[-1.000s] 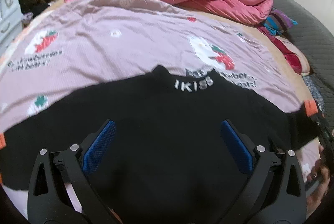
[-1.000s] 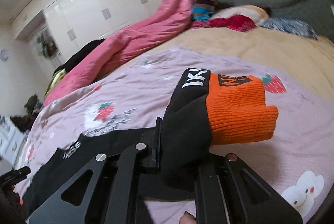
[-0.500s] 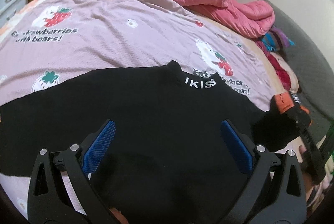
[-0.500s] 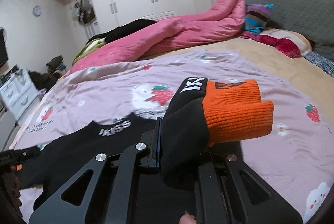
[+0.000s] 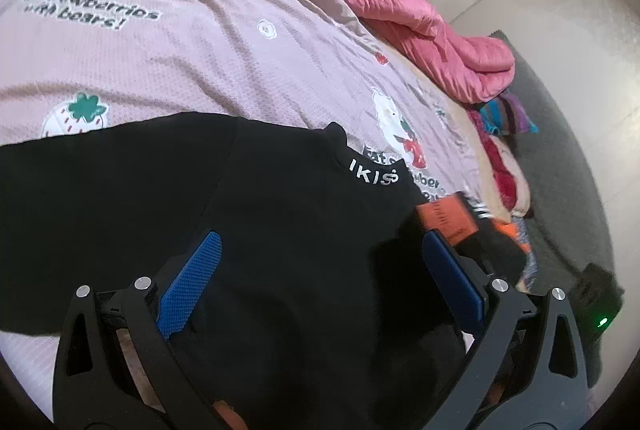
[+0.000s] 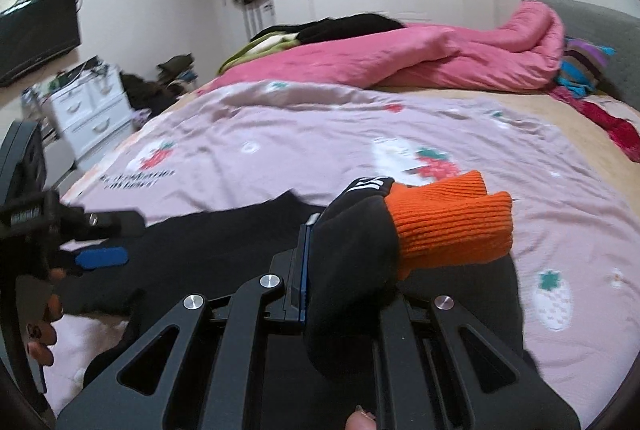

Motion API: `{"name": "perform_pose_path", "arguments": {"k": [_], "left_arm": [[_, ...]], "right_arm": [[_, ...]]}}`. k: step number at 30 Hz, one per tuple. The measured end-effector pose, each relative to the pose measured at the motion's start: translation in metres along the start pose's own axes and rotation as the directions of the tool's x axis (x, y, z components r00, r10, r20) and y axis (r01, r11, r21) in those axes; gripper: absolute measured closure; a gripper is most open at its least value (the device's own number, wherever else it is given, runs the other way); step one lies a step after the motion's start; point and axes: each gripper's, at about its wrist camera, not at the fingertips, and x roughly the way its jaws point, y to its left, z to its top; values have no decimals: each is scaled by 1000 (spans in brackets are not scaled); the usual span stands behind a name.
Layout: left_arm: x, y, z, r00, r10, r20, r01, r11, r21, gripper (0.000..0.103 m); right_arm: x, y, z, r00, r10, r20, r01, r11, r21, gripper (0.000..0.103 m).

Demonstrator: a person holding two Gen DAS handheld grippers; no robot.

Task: Fold small clothes
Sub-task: 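Carry the orange cuff with the right tool across the sweatshirt body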

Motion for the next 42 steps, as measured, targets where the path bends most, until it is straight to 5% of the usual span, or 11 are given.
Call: {"name": "perform_pose_path", "arguments": {"k": [10, 15, 23, 28, 32, 35, 38, 40, 42], "left_arm": [[16, 16, -1, 996, -73, -47, 69, 994, -81, 8], [23, 20, -5, 996, -66, -66, 60, 994, -88, 8], [33, 29, -7, 993, -66, -94, 54, 991, -119, 9], [26, 34, -4, 996, -36, -76, 26, 992, -122, 9], [18, 37, 0, 997, -41, -68, 32, 991, -129, 9], [10, 36, 3, 998, -37, -49, 31, 992, -123, 9], [-1, 37, 8, 999, -26, -18, 24, 993, -118, 9], [-11, 39, 12, 1000, -3, 11, 4, 994, -110, 9], [-16, 41, 14, 999, 19, 26, -16, 994, -107, 9]], "right_arm": [[37, 32, -31, 995, 60, -83, -66, 995, -71, 92], [33, 43, -42, 986, 130, -102, -139, 986, -88, 52], [18, 53, -53, 988, 127, -92, -141, 976, -166, 35], [26, 22, -53, 988, 87, -128, -80, 995, 60, 21], [17, -12, -50, 994, 104, -40, -90, 959, 267, 21], [-3, 3, -39, 994, 85, 69, -93, 986, 139, 21], [-11, 42, -37, 992, 89, 86, -76, 987, -141, 21], [-6, 73, -47, 996, 84, 24, -71, 933, -352, 21], [8, 99, -70, 995, 46, -84, -85, 831, -550, 21]]}}
